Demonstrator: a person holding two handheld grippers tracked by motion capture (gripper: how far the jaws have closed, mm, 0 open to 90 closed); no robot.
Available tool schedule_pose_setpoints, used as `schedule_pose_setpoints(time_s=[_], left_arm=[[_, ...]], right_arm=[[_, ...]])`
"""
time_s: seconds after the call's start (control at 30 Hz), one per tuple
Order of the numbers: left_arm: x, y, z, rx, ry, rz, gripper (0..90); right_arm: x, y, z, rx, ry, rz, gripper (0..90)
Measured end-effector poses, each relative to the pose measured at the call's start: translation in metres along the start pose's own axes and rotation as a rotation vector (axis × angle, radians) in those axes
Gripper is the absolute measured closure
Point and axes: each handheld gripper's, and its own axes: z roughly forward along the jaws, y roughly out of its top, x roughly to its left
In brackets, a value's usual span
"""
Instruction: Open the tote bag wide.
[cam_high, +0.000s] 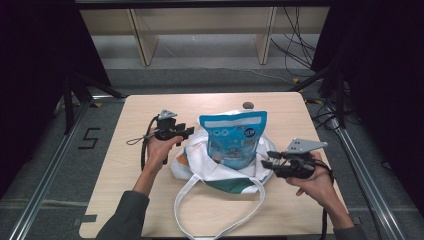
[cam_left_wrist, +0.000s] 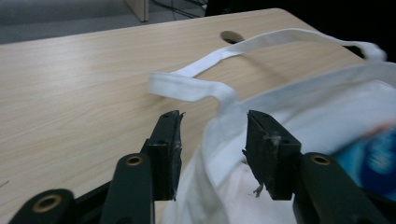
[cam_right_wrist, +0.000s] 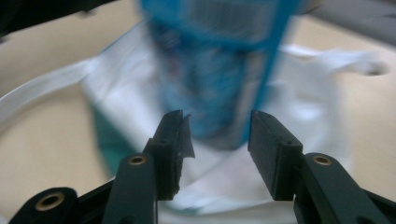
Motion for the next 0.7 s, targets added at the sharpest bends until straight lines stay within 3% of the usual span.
schedule_pose_setpoints(time_s=[0.03,0.07,0.1,0.13,0.2,0.23,0.3,0.33,0.37,0.4,0.43,0.47,0.5,0.53,0.57,0.67,0.7], left_arm=[[-0.004,-0.002,-0.006,0.009,0.014,0.029,57.7],[-0.004,-0.002,-0.006,0.009,0.014,0.029,60.0],[-0.010,-0.010,-0.012,0.039,0.017,0.065,62.6],[-0.010,-0.010,-0.012,0.039,0.017,0.065,64.0],[-0.014,-0.020,-0.015,0.047,-0.004,0.076,69.0],[-0.016,-0.024,-0.014,0.041,-0.007,0.076,72.6],[-0.020,-0.039,-0.007,0.077,-0.028,0.103,80.5],[-0.020,-0.039,-0.007,0.077,-0.028,0.103,82.7],[-0.020,-0.051,0.001,0.131,-0.013,0.134,84.3],[-0.020,-0.051,0.001,0.131,-0.013,0.134,85.4],[-0.016,-0.067,0.009,0.193,0.025,0.176,86.5],[-0.016,-0.067,0.009,0.193,0.025,0.176,88.4],[-0.011,-0.083,0.017,0.206,0.001,0.139,88.6],[-0.011,-0.083,0.017,0.206,0.001,0.139,89.0],[-0.007,-0.082,0.017,0.183,-0.027,0.066,89.1],[-0.010,-0.080,0.014,0.190,-0.018,0.080,87.6],[-0.014,-0.078,0.013,0.169,-0.020,0.074,80.5]], right_arm=[[-0.004,0.002,-0.002,-0.026,-0.054,0.023,55.4],[-0.004,0.002,-0.002,-0.026,-0.054,0.023,55.4],[-0.014,0.003,0.000,-0.019,-0.131,0.062,54.9],[-0.018,0.002,0.003,0.004,-0.163,0.085,54.9],[-0.027,-0.003,0.012,0.039,-0.225,0.067,56.9],[-0.028,-0.006,0.017,0.069,-0.233,0.090,61.0],[-0.035,-0.013,0.029,0.100,-0.247,0.035,71.3],[-0.035,-0.013,0.029,0.100,-0.247,0.035,71.3],[-0.035,-0.020,0.039,0.156,-0.281,-0.003,81.1],[-0.035,-0.020,0.039,0.156,-0.281,-0.003,81.1],[-0.040,-0.030,0.048,0.204,-0.317,-0.039,83.9],[-0.040,-0.030,0.048,0.204,-0.317,-0.039,83.9],[-0.043,-0.039,0.056,0.252,-0.309,-0.016,84.3],[-0.043,-0.039,0.056,0.252,-0.309,-0.016,84.3],[-0.045,-0.046,0.062,0.267,-0.303,-0.001,84.4],[-0.046,-0.046,0.065,0.279,-0.303,-0.022,83.6],[-0.044,-0.044,0.063,0.266,-0.311,-0.014,79.0]])
